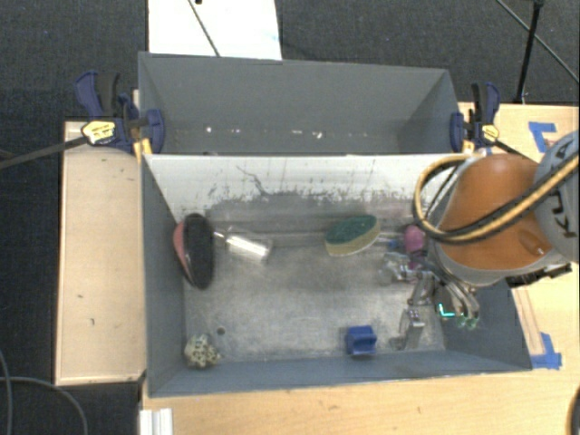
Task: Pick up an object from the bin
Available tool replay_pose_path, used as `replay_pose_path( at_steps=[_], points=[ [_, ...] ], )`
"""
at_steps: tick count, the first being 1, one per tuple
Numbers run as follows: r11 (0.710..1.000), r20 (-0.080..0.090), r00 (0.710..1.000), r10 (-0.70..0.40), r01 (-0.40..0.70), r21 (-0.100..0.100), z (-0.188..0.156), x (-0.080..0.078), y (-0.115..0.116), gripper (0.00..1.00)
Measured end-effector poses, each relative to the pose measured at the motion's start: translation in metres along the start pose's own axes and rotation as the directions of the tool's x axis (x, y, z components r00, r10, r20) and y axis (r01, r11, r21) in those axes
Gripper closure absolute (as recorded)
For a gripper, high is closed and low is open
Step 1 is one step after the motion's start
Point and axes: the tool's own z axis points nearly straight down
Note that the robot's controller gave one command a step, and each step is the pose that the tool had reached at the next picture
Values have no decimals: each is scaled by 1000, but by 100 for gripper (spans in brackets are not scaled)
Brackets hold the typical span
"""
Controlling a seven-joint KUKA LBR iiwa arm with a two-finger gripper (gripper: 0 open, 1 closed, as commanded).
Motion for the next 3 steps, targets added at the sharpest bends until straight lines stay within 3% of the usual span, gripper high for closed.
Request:
replay_pose_path(
  at_steps=[1, 2, 3],
  points=[
    [949, 2, 949, -316, 316, 1, 73, -9, 41, 0],
    [949, 6, 949, -316, 316, 2, 70, -10, 40, 100],
    [957, 16, 957, -290, 290, 5, -77, -32, 51, 100]
  ],
)
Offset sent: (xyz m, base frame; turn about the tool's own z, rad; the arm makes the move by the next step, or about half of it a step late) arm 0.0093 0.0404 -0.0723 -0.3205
